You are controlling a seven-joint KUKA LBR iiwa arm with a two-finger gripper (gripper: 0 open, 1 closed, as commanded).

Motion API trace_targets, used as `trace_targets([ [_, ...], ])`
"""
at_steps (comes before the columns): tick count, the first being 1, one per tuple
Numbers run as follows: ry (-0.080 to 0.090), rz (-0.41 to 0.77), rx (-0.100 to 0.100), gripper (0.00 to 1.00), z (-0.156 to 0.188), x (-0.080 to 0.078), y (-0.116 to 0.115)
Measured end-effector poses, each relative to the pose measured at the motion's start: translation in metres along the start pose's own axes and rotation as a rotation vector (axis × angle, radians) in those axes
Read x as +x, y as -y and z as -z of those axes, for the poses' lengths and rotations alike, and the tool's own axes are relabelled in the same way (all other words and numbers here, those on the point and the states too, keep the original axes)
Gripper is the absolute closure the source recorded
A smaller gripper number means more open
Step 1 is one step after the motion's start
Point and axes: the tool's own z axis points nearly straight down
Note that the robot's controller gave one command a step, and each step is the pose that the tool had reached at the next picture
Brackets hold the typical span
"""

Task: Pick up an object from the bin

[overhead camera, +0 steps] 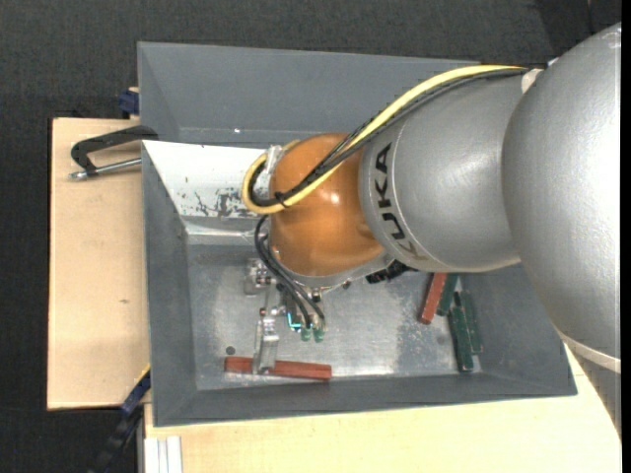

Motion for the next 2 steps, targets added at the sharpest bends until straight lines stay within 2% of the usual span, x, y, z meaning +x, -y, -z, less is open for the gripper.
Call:
trace_targets([
  [1,0.008,-0.002,-0.002,0.0,0.004,-0.002,0.001],
  [2,0.007,0.565,0.001,1.0,-0.065,-0.001,0.004],
])
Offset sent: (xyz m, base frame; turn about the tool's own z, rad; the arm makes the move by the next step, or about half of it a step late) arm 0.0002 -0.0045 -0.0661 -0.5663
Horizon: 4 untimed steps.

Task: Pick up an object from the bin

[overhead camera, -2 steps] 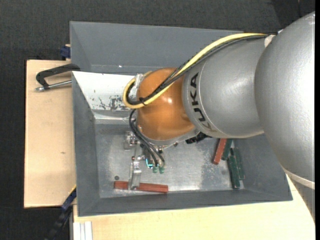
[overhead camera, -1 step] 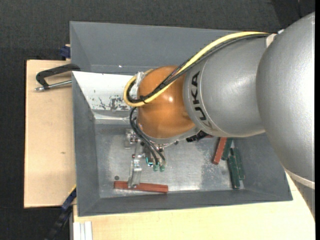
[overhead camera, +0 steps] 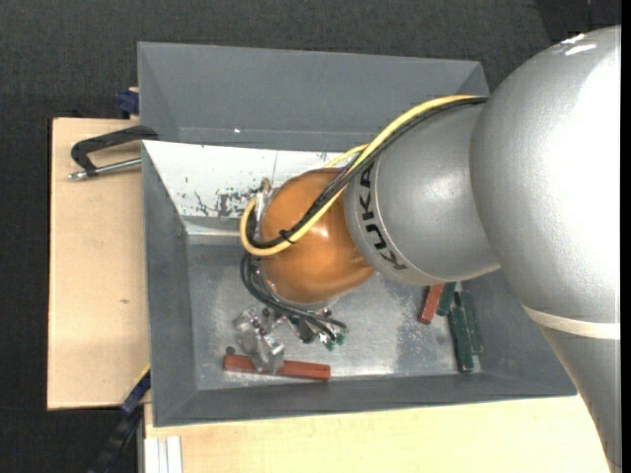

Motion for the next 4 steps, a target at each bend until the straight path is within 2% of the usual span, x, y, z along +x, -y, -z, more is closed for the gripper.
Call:
trace_targets([
  [1,0.001,0.0,-0.001,1.0,0.0001,-0.0002,-0.0001],
  [2,0.002,-0.001,-0.001,0.0,0.0001,-0.0004,-0.0001],
  [3,0.001,0.0,-0.001,1.0,0.0001,-0.0003,0.0],
  [4,0.002,-0.001,-0.001,0.0,0.0001,-0.0004,-0.0001],
])
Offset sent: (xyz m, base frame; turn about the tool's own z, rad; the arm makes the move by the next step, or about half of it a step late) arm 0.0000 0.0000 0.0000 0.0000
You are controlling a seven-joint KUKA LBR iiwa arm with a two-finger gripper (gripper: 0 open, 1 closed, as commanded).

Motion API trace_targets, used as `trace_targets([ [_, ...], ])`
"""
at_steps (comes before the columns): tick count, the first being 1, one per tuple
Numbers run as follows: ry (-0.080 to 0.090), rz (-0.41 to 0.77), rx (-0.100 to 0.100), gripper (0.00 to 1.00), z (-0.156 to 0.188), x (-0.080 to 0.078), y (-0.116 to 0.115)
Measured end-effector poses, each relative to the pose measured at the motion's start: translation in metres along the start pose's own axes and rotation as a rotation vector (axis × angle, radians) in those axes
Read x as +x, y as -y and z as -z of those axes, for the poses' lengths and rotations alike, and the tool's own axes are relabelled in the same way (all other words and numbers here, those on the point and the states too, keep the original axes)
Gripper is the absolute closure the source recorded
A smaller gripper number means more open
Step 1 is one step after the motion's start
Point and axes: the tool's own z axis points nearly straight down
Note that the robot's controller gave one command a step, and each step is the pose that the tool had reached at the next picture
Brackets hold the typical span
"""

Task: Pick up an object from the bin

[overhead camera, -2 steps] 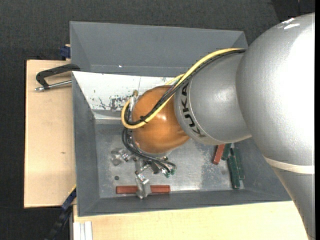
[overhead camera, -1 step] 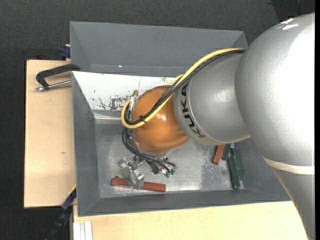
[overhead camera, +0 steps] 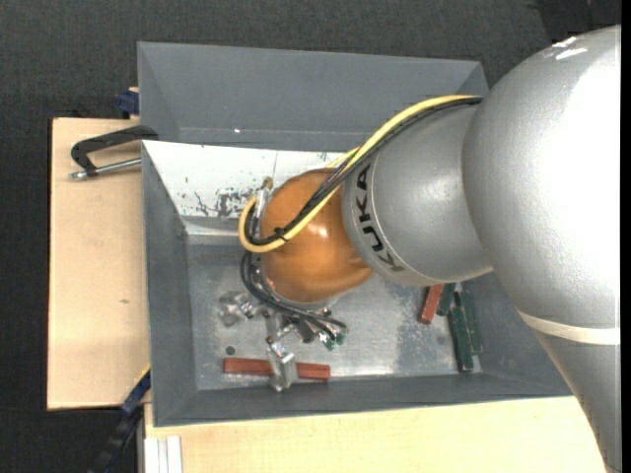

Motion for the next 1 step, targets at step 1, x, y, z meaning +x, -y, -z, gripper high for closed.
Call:
trace_targets([
  [1,-0.001,0.0,0.0,1.0,-0.0003,0.0003,0.0],
])
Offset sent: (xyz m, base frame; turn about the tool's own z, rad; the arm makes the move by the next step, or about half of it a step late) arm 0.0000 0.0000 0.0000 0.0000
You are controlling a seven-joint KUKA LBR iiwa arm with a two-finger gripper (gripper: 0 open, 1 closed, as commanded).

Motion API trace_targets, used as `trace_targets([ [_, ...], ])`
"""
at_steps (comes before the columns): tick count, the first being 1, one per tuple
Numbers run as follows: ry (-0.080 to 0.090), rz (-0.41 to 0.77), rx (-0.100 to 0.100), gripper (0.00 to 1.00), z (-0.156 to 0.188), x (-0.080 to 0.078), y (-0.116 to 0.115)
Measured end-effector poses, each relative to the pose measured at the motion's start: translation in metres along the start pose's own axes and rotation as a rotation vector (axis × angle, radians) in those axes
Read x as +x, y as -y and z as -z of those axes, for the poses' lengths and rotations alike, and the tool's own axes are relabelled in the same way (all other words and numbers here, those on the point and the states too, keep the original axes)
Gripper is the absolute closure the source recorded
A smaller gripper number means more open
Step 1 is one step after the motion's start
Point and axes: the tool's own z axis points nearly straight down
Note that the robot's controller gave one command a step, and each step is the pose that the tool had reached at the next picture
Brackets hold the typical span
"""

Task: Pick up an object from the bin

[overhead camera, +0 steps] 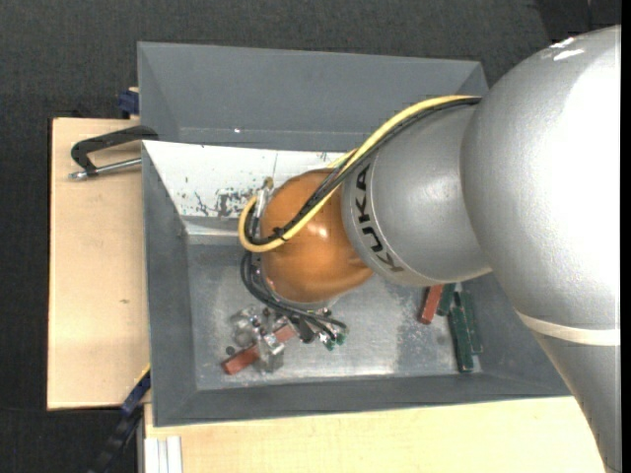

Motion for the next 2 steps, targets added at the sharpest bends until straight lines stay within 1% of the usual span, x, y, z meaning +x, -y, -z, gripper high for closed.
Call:
trace_targets([
  [1,0.0,0.0,0.0,1.0,0.0,0.0,0.0],
  [2,0.014,0.011,0.005,1.0,0.195,0.0,0.028],
])
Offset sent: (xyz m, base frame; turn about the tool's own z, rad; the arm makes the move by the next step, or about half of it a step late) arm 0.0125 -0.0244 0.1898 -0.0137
